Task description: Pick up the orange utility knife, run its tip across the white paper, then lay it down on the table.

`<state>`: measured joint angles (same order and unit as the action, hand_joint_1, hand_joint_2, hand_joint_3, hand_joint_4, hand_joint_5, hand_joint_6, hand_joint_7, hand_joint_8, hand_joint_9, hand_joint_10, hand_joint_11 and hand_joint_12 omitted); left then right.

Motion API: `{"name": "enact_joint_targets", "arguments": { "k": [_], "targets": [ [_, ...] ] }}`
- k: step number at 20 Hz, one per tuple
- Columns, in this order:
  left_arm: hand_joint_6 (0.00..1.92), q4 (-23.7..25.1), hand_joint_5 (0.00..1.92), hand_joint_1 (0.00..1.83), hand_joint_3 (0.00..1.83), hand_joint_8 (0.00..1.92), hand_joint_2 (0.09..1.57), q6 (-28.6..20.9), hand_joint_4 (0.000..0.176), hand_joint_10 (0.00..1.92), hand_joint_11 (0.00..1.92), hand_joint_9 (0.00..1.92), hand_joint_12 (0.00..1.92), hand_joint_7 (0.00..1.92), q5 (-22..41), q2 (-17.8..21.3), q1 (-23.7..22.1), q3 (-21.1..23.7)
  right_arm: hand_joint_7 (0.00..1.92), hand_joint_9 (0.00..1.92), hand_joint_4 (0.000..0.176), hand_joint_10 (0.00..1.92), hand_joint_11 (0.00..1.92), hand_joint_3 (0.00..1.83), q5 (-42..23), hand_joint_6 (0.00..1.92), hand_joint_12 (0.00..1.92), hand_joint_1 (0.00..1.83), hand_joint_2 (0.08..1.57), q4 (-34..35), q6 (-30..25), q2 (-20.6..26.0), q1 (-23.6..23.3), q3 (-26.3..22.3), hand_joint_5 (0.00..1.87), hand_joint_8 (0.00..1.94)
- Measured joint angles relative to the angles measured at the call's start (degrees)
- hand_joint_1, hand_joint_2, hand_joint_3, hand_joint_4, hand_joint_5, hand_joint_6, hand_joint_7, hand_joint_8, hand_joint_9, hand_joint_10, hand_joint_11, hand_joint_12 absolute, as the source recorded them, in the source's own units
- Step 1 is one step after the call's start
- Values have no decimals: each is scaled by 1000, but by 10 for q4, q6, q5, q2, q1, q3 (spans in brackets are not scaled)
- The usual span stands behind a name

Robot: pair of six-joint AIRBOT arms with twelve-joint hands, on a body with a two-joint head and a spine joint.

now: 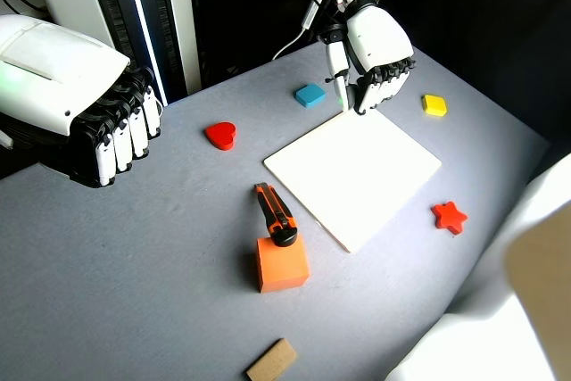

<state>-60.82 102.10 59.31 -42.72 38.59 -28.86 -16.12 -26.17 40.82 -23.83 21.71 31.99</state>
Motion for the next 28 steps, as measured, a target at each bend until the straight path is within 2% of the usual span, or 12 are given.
{"name": "enact_joint_targets", "arguments": {
  "k": [2, 4, 7, 8, 11, 13, 14, 17, 19, 23, 27, 28],
  "targets": [
    [0, -7, 0, 10, 30, 0, 1333, -1, 0, 18, 0, 12, 301, 0, -2, 0, 3, -1, 61, 21, 0, 20, 0, 39, 3, 2, 0, 164, 1184, 0, 3, 0, 0, 0, 12, 1],
    [3, -10, 11, 37, 3, 4, 1325, -2, 0, 17, 0, 46, 439, 19, 1, 0, 4, -1, 39, 26, 0, 19, 5, 31, 9, 0, 2, 131, 1189, -1, 3, -1, 4, 0, 0, 1],
    [0, -10, 1, 65, 0, 1, 1320, -13, 0, 13, 0, 43, 454, 12, 21, 0, 11, -10, 35, 17, 0, 14, 0, 31, 9, 0, 0, 121, 1198, 0, 2, -2, 10, 0, 0, 0],
    [0, -16, 0, 145, 0, 21, 1298, -14, 0, 33, 0, 119, 604, 109, 21, 0, 12, -12, 55, 51, 0, 26, 35, 15, 13, 0, 19, 179, 1172, 0, -1, -2, 14, 0, 0, 7],
    [0, -11, 0, 129, 0, 2, 1294, -14, 0, 12, 0, 127, 635, 131, 20, 0, 13, -14, 0, 0, 0, 0, 0, 0, 17, 0, 0, 1095, 1036, -1, -14, -19, 14, 4, 0, 0],
    [0, -10, 0, 118, 2, 1, 1298, -11, 0, 10, 0, 139, 682, 109, 20, 0, 13, -14, 0, 0, 0, 0, 0, 0, -11, 0, 0, 1094, 1034, -70, -67, -43, 14, 23, 0, 0],
    [0, -11, 0, 94, 6, 1, 1313, -7, 0, 7, 0, 100, 543, 42, 21, 0, 13, -14, 0, 0, 0, 0, 0, 0, -30, 0, 0, 1110, 1053, -153, -132, -56, -2, 44, 0, 0],
    [0, -13, 0, 81, 3, 1, 1316, -6, 0, 0, 0, 84, 546, 20, 19, 0, 16, -15, 0, 0, 0, 0, 0, 0, -63, 0, 0, 1096, 1088, -344, -294, -85, -40, 91, 0, 0],
    [0, -4, 0, 94, 1, 0, 1316, -13, 0, 1, 0, 66, 503, 7, 9, 0, 25, -15, 0, 0, 0, 0, 0, 0, -69, 0, 0, 1072, 1094, -445, -372, -110, -52, 118, 0, 0],
    [0, 15, 0, 144, 0, 13, 1295, -44, 0, 13, 0, 106, 560, 78, -9, 0, 49, -20, 0, 0, 0, 0, 0, 0, -78, 0, 0, 1102, 1078, -563, -465, -167, -64, 173, 0, 0],
    [0, 21, 0, 77, 7, 2, 1312, -59, 0, 7, 0, 124, 578, 72, -20, 0, 57, -30, 0, 0, 0, 0, 0, 0, -83, 0, 0, 1092, 1085, -637, -506, -233, -66, 222, 0, 0],
    [0, 22, 0, 108, 3, 3, 1308, -60, 0, 6, 0, 125, 607, 74, -25, 0, 58, -32, 0, 0, 0, 0, 0, 0, -85, 0, 0, 1030, 1100, -664, -522, -247, -66, 234, 0, 0]
  ]
}}
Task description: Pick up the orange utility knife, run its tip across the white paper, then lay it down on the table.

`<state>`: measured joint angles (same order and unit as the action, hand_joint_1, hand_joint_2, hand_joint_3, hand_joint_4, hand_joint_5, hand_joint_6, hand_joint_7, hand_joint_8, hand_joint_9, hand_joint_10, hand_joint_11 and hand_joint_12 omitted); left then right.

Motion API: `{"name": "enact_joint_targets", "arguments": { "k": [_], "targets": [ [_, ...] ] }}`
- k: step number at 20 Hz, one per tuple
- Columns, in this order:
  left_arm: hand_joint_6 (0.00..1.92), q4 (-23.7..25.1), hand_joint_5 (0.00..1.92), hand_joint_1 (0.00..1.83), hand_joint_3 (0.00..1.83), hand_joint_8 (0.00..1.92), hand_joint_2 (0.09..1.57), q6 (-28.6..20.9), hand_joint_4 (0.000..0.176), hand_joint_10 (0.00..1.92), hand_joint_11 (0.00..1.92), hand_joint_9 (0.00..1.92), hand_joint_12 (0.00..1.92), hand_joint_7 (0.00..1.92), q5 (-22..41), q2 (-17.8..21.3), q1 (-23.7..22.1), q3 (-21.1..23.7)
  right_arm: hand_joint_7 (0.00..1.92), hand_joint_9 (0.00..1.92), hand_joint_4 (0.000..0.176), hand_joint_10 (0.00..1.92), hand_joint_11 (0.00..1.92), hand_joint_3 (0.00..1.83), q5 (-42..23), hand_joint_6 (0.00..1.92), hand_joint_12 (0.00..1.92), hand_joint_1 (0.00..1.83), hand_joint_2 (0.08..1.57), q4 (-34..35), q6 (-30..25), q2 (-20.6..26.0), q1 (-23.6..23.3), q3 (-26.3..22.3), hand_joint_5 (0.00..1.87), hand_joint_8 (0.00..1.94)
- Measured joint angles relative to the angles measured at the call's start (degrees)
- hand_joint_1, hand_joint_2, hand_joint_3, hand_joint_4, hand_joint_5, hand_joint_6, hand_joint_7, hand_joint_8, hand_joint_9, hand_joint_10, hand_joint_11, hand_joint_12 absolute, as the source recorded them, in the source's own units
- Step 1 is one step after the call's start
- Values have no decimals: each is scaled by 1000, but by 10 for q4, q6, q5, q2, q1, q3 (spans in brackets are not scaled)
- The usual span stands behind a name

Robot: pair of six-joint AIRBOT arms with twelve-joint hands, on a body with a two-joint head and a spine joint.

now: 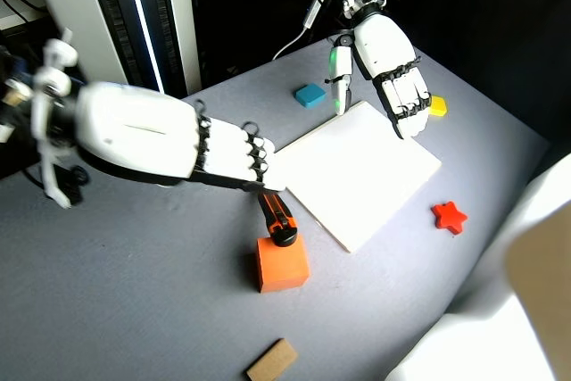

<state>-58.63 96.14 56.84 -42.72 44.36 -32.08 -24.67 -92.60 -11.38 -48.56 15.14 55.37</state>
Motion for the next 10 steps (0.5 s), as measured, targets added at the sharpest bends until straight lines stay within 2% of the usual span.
{"name": "enact_joint_targets", "arguments": {
  "k": [2, 3, 7, 8, 9, 10],
  "targets": [
    [0, 1, 0, 106, 3, 0, 1308, 0, 0, 2, 0, 102, 581, 55, -2, -1, 2, -1, 0, 0, 0, 0, 0, 7, -3, 0, 0, 978, 1116, -28, -7, -22, 0, 16, 0, 0],
    [0, 2, 0, 107, 1, 8, 1305, 0, 0, 6, 0, 117, 628, 92, -2, -7, 2, -3, 0, 0, 0, 0, 0, 0, -2, 0, 0, 1028, 1097, -29, -9, -33, 0, 24, 0, 0],
    [0, 8, 0, 115, 3, 0, 1318, 0, 0, 8, 0, 119, 621, 66, -7, -15, 2, -2, 0, 0, 0, 0, 0, 0, 17, 0, 0, 1067, 1082, -41, -17, -74, 1, 40, 0, 0],
    [5, 8, 13, 163, 0, 7, 1312, 0, 0, 15, 0, 138, 621, 87, -5, -18, 2, -2, 0, 0, 0, 0, 0, 0, 23, 0, 0, 1066, 1079, -41, -17, -88, 1, 49, 0, 0],
    [1, 8, 4, 113, 1, 4, 1316, 0, 0, 7, 0, 101, 511, 103, -3, -23, 2, -2, 0, 0, 0, 0, 0, 0, 29, 0, 0, 1094, 1073, -43, -16, -102, 2, 59, 0, 0],
    [0, 7, 0, 90, 0, 2, 1313, 0, 0, 11, 0, 113, 577, 102, -4, -26, 2, -2, 0, 0, 0, 0, 0, 0, 35, 0, 0, 1087, 1081, -53, -16, -112, 5, 65, 0, 0]
  ]
}}
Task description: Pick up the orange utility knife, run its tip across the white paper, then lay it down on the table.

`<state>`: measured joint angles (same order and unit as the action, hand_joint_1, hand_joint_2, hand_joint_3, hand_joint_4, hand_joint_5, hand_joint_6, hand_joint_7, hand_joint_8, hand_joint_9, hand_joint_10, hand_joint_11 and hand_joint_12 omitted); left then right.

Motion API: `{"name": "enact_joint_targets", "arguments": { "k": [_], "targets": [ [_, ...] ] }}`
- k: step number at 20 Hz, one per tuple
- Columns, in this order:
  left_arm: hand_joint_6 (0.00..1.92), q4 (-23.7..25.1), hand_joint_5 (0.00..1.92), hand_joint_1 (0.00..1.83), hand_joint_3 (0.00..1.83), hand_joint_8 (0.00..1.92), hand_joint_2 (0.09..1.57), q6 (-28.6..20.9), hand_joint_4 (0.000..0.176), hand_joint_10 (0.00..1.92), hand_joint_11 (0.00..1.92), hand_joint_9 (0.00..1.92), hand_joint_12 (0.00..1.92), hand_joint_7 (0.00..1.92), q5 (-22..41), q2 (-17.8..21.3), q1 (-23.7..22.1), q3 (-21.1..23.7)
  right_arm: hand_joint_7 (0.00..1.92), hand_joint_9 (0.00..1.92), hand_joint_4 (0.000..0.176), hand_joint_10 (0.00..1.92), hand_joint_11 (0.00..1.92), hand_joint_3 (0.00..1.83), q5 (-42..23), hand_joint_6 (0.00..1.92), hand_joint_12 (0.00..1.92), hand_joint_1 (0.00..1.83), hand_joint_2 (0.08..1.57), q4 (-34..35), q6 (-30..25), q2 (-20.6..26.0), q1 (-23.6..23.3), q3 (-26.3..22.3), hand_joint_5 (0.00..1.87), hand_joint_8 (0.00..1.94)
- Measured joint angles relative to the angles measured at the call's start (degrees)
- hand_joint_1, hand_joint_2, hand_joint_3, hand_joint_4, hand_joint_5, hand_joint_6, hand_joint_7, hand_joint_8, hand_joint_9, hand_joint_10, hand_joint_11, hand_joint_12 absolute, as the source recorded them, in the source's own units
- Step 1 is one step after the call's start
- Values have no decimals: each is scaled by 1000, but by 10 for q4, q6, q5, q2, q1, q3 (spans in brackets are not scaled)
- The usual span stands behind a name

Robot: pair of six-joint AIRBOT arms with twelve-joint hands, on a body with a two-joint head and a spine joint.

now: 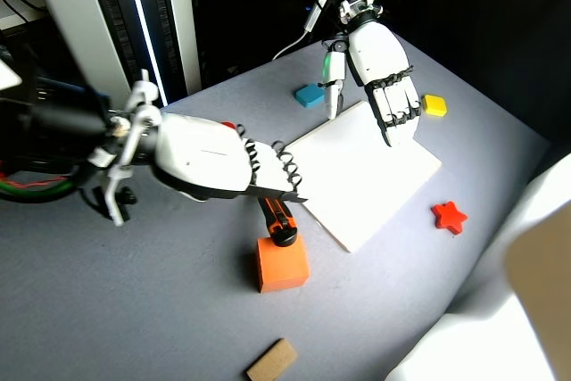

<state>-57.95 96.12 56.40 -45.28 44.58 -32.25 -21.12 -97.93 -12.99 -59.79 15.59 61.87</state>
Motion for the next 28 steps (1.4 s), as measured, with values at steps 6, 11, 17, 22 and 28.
{"name": "enact_joint_targets", "arguments": {
  "k": [6, 11, 17, 22, 28],
  "targets": [
    [0, 1, 0, 143, 0, 1, 1305, 0, 0, 0, 0, 0, 96, 3, -2, -3, 1, -1, 0, 0, 0, 0, 0, 0, 31, 0, 0, 1147, 1055, -38, 8, -47, 14, 25, 0, 0],
    [0, 2, 0, 100, 0, 2, 1298, -3, 0, 2, 0, 7, 223, 10, 0, -3, 8, -10, 0, 0, 0, 0, 0, 0, 31, 0, 0, 1141, 1049, -43, 41, -94, 33, 50, 0, 0],
    [0, 2, 0, 121, 0, 1, 1283, -4, 0, 3, 0, 21, 238, 8, 0, -3, 8, -13, 0, 0, 0, 0, 0, 0, 39, 0, 0, 1156, 1057, -42, 49, -136, 33, 89, 0, 0],
    [0, 1, 0, 92, 0, 1, 1285, -4, 0, 6, 0, 35, 324, 15, -1, -3, 8, -13, 0, 0, 0, 0, 0, 2, 49, 0, 0, 1163, 1083, -35, 52, -168, 35, 127, 0, 0],
    [0, 1, 0, 87, 3, 0, 1292, -3, 0, 0, 0, 22, 266, 4, -2, -3, 10, -16, 0, 0, 0, 0, 0, 0, 71, 0, 0, 1233, 1061, -28, 51, -173, 50, 131, 0, 0]
  ]
}}
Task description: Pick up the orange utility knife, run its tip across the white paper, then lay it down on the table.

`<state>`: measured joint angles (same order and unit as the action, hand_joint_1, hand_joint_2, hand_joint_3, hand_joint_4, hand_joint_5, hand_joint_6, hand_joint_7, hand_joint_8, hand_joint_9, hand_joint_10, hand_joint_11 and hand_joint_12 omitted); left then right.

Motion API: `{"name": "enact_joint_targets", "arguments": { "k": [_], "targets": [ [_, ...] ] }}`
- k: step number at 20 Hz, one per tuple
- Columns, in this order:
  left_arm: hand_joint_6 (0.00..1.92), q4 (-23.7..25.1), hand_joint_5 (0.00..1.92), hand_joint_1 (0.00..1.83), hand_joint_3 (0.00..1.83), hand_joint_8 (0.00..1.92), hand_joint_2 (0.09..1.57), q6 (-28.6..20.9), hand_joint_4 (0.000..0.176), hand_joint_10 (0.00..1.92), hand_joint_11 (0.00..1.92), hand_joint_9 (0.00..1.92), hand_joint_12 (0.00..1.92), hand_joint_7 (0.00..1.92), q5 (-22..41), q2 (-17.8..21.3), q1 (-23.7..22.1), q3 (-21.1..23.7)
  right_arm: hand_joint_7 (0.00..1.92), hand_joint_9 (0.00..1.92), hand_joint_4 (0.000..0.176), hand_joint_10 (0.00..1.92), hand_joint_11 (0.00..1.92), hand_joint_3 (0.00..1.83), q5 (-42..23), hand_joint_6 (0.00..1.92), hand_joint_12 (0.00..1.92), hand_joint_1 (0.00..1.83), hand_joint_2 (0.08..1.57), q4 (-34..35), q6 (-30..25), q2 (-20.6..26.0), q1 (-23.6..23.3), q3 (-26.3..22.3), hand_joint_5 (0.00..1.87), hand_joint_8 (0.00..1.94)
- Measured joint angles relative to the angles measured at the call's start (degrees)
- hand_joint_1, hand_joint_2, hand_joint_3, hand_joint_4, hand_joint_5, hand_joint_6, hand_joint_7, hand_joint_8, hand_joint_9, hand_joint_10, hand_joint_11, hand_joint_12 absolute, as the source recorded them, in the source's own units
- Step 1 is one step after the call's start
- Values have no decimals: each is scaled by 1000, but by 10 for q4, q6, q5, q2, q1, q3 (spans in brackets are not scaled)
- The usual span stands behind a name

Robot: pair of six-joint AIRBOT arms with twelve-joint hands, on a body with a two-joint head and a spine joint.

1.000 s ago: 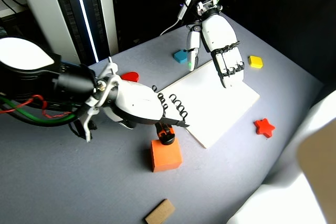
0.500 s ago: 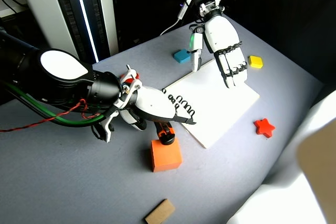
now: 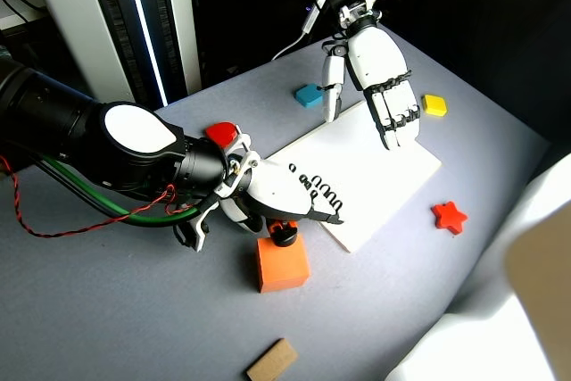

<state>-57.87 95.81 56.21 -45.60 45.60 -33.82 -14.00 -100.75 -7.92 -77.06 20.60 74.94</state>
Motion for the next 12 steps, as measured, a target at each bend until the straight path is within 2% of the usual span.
{"name": "enact_joint_targets", "arguments": {
  "k": [2, 3, 4, 5, 6, 7, 8, 9, 10, 11, 12],
  "targets": [
    [0, 1, 0, 111, 1, 2, 1288, 0, 0, 3, 0, 43, 335, 17, 1, 0, 0, 0, 0, 0, 0, 0, 0, 26, 5, 0, 0, 1164, 1133, 2, 0, 0, 3, 0, 0, 0],
    [0, 2, 0, 111, 1, 2, 1288, 0, 0, 3, 0, 43, 335, 17, 1, 0, 0, 0, 0, 0, 0, 0, 0, 26, 5, 0, 0, 1164, 1133, 2, 0, 0, 3, 0, 0, 0],
    [0, 2, 0, 77, 3, 1, 1296, 0, 0, 3, 0, 24, 281, 4, 0, 0, 0, 0, 72, 69, 0, 14, 0, 27, 5, 14, 77, 1114, 1194, 2, 1, 0, 3, 0, 74, 16],
    [0, 3, 0, 81, 2, 2, 1295, 1, 0, 5, 0, 27, 274, 6, 1, 0, 2, 0, 206, 175, 0, 38, 0, 18, 7, 46, 351, 1111, 1210, 2, 3, 0, 3, 0, 191, 20],
    [0, 2, 0, 105, 0, 5, 1292, 1, 0, 8, 0, 41, 311, 21, 1, 0, 4, 0, 432, 345, 0, 116, 0, 10, 7, 164, 772, 1137, 1217, 2, 3, 1, 3, 0, 369, 73],
    [0, 0, 0, 104, 0, 8, 1292, 1, 0, 12, 0, 56, 335, 41, 0, 0, 4, 0, 567, 439, 0, 265, 0, 2, 7, 384, 1069, 1157, 1193, 11, 2, 3, 3, -3, 432, 169],
    [2, 0, 8, 127, 0, 10, 1289, 1, 0, 16, 0, 80, 374, 69, 0, 0, 4, 0, 686, 450, 0, 943, 72, 5, 7, 1277, 1554, 1128, 1271, 12, 2, 3, 2, -7, 571, 1196],
    [0, 2, 0, 136, 1, 2, 1294, 1, 0, 12, 0, 84, 396, 62, 0, 0, 4, 0, 626, 653, 0, 1817, 513, 18, 9, 1476, 1901, 1112, 1319, 18, 2, 3, 0, -11, 628, 1730],
    [0, 3, 0, 136, 1, 2, 1294, 1, 0, 12, 0, 84, 396, 62, 0, 0, 4, 0, 626, 653, 0, 1817, 513, 18, 10, 1476, 1901, 1112, 1319, 18, 2, 4, 0, -13, 628, 1730],
    [0, 1, 0, 143, 0, 2, 1294, 1, 0, 11, 0, 84, 401, 61, 0, 0, 4, 0, 891, 899, 0, 1900, 777, 9, 12, 1512, 1917, 1082, 1295, 19, 2, 5, 0, -14, 667, 1899],
    [0, 0, 0, 143, 2, 2, 1298, 1, 0, 1, 0, 63, 351, 32, 0, 0, 4, 0, 1514, 1577, 0, 1920, 1573, 0, 12, 1905, 1921, 1547, 1246, 22, 2, 5, -1, -14, 1330, 1939]
  ]
}}
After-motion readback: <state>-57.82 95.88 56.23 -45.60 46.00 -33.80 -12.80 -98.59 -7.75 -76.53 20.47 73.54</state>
